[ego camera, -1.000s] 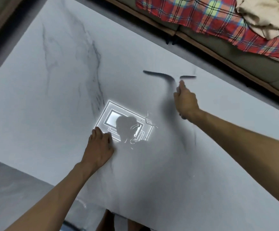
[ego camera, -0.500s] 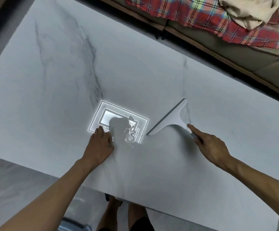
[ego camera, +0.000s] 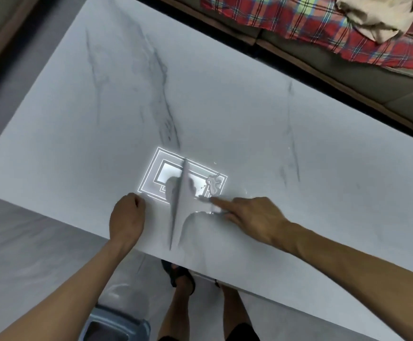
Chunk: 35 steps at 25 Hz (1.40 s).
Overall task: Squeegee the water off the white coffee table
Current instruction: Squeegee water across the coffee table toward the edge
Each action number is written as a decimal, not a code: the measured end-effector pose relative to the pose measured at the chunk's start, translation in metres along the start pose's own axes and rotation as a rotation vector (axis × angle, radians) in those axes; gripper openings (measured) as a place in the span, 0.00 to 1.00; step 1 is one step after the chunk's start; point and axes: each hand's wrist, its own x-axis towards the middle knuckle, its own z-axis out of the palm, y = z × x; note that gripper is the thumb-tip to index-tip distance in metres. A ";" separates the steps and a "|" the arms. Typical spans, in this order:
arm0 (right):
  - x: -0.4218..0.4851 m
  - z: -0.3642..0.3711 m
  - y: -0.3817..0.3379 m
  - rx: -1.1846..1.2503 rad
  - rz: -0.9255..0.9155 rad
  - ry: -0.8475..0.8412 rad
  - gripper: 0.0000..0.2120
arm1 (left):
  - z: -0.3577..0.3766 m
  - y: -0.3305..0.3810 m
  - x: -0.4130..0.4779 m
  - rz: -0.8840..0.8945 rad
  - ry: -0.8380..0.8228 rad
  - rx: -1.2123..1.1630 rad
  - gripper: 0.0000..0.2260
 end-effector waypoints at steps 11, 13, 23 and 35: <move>0.071 0.031 0.000 -0.046 -0.074 0.076 0.19 | 0.015 -0.021 -0.005 0.021 -0.088 -0.066 0.08; 0.041 0.024 0.040 -0.025 0.060 0.113 0.20 | 0.032 -0.002 -0.006 0.116 -0.198 -0.031 0.09; -0.121 0.028 0.148 -0.115 0.486 0.135 0.20 | 0.060 0.034 -0.005 0.243 -0.337 0.238 0.06; 0.006 0.089 -0.058 -0.052 -0.112 -0.143 0.28 | 0.032 -0.025 -0.038 -0.086 -0.154 0.018 0.06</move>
